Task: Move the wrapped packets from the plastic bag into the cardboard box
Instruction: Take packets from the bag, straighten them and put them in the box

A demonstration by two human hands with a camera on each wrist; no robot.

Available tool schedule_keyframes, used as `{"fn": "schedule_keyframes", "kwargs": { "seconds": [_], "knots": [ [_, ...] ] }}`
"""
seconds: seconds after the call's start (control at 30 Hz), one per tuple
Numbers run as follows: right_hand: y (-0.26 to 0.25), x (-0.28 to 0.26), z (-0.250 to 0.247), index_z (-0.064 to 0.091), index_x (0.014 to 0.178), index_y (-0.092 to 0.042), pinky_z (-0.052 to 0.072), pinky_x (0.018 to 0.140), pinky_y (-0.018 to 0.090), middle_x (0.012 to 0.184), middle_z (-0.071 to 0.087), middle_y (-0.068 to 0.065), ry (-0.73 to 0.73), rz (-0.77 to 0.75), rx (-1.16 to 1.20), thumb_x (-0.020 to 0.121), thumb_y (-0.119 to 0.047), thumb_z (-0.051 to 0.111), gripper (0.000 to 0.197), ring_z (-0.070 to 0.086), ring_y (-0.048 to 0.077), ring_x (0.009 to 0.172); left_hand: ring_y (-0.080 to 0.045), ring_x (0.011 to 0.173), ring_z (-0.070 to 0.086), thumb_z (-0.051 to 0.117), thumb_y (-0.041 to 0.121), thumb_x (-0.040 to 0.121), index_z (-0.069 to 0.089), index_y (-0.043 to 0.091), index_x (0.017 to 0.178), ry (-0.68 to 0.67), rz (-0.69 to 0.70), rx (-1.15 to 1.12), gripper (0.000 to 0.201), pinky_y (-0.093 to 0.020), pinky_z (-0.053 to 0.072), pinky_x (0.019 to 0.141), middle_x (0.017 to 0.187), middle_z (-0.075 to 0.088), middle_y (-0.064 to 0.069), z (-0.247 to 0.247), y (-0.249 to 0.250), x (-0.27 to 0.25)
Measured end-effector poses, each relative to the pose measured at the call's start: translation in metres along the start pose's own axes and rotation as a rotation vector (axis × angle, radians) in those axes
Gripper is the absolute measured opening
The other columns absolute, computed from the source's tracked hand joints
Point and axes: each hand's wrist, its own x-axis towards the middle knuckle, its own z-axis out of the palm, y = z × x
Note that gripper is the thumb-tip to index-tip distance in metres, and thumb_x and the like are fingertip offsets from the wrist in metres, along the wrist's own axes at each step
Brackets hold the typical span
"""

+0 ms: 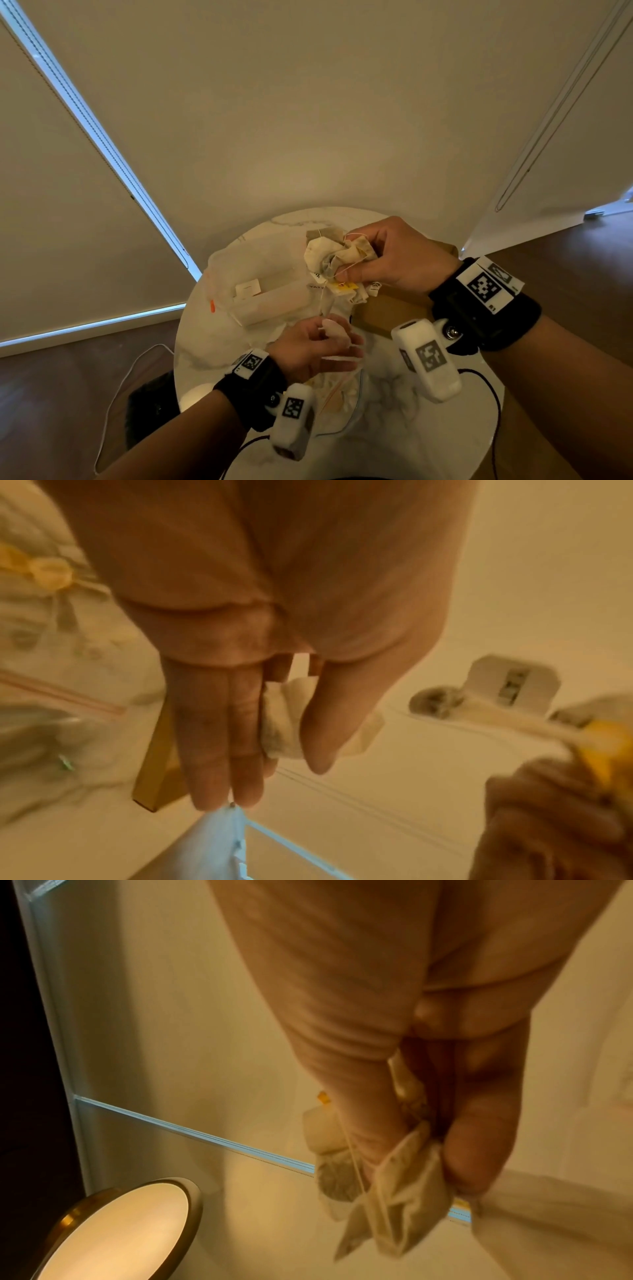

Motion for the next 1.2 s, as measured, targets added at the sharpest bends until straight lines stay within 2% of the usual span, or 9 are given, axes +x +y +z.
{"fn": "schedule_keyframes", "kwargs": {
  "seconds": [0.17, 0.3, 0.37, 0.5, 0.63, 0.73, 0.83, 0.97, 1.2],
  "knots": [
    [0.006, -0.002, 0.0, 0.073, 0.092, -0.011, 0.058, 0.075, 0.03, 0.092, 0.075, 0.003, -0.047, 0.013, -0.042, 0.076, -0.007, 0.079, 0.018, 0.072, 0.021, 0.086, -0.037, 0.125, 0.053, 0.081, -0.009, 0.066, 0.028, 0.007, 0.145, -0.144, 0.133, -0.16, 0.096, -0.047, 0.047, 0.1, 0.131, 0.058, -0.018, -0.007, 0.016, 0.002],
    [0.014, 0.0, 0.0, 0.073, 0.086, -0.017, 0.052, 0.067, 0.019, 0.084, 0.075, -0.003, -0.059, 0.024, -0.054, 0.076, -0.008, 0.079, 0.015, 0.071, 0.012, 0.078, -0.033, 0.124, 0.054, 0.079, -0.007, 0.07, 0.026, 0.013, 0.143, -0.258, 0.219, -0.141, 0.092, -0.046, 0.044, 0.104, 0.13, 0.06, -0.012, -0.001, 0.03, -0.001],
    [0.023, 0.002, 0.0, 0.073, 0.09, -0.012, 0.055, 0.07, 0.024, 0.088, 0.076, 0.002, -0.054, 0.056, -0.057, 0.076, -0.01, 0.079, 0.016, 0.072, 0.019, 0.083, -0.032, 0.122, 0.057, 0.082, -0.003, 0.067, 0.029, 0.014, 0.143, -0.251, 0.221, -0.171, 0.094, -0.045, 0.047, 0.101, 0.128, 0.062, -0.012, 0.005, 0.032, -0.004],
    [0.045, 0.006, 0.008, 0.071, 0.084, -0.005, 0.053, 0.065, 0.028, 0.08, 0.072, 0.01, -0.032, 0.045, -0.241, 0.077, -0.015, 0.08, 0.015, 0.067, 0.016, 0.072, -0.03, 0.104, 0.066, 0.095, 0.017, 0.054, 0.052, 0.007, 0.127, -0.071, 0.229, -0.201, 0.086, -0.039, 0.056, 0.086, 0.11, 0.068, -0.015, 0.021, 0.035, -0.007],
    [0.065, 0.007, 0.022, 0.067, 0.069, -0.025, 0.053, 0.059, 0.044, 0.066, 0.066, 0.0, -0.027, 0.027, -0.403, 0.077, -0.027, 0.073, 0.01, 0.063, 0.018, 0.062, -0.035, 0.107, 0.062, 0.093, 0.027, 0.059, 0.053, 0.001, 0.128, 0.088, 0.177, -0.169, 0.084, -0.04, 0.057, 0.081, 0.115, 0.063, -0.019, 0.027, 0.037, -0.007],
    [0.067, 0.008, 0.029, 0.058, 0.055, -0.037, 0.047, 0.056, 0.033, 0.062, 0.06, -0.005, 0.002, -0.003, -0.554, 0.078, -0.026, 0.073, 0.03, 0.057, 0.009, 0.059, -0.037, 0.11, 0.06, 0.079, 0.02, 0.076, 0.054, 0.0, 0.128, 0.215, 0.155, -0.192, 0.061, -0.042, 0.058, 0.08, 0.119, 0.061, -0.021, 0.029, 0.034, -0.005],
    [0.067, 0.007, 0.034, 0.068, 0.073, -0.022, 0.048, 0.064, 0.038, 0.077, 0.062, 0.003, 0.046, -0.007, -0.643, 0.078, -0.023, 0.074, 0.008, 0.058, 0.018, 0.07, -0.031, 0.104, 0.064, 0.073, 0.018, 0.077, 0.054, 0.001, 0.128, 0.268, 0.155, -0.22, 0.056, -0.042, 0.059, 0.08, 0.114, 0.066, -0.017, 0.032, 0.035, -0.004],
    [0.076, 0.004, 0.034, 0.062, 0.103, -0.025, 0.055, 0.069, 0.032, 0.086, 0.069, -0.007, 0.124, 0.069, -0.515, 0.073, -0.031, 0.079, 0.035, 0.064, 0.009, 0.075, -0.029, 0.101, 0.066, 0.071, 0.024, 0.077, 0.058, 0.003, 0.126, 0.321, 0.137, -0.254, 0.054, -0.036, 0.06, 0.072, 0.11, 0.068, -0.016, 0.032, 0.037, -0.006],
    [0.078, -0.004, 0.027, 0.07, 0.101, -0.016, 0.06, 0.073, 0.04, 0.088, 0.074, 0.001, 0.105, 0.069, -0.236, 0.09, -0.025, 0.066, 0.015, 0.071, 0.015, 0.078, -0.029, 0.098, 0.068, 0.067, 0.025, 0.081, 0.057, 0.002, 0.128, 0.323, 0.111, -0.277, 0.053, -0.035, 0.059, 0.072, 0.111, 0.067, -0.017, 0.025, 0.038, -0.009]
  ]
}}
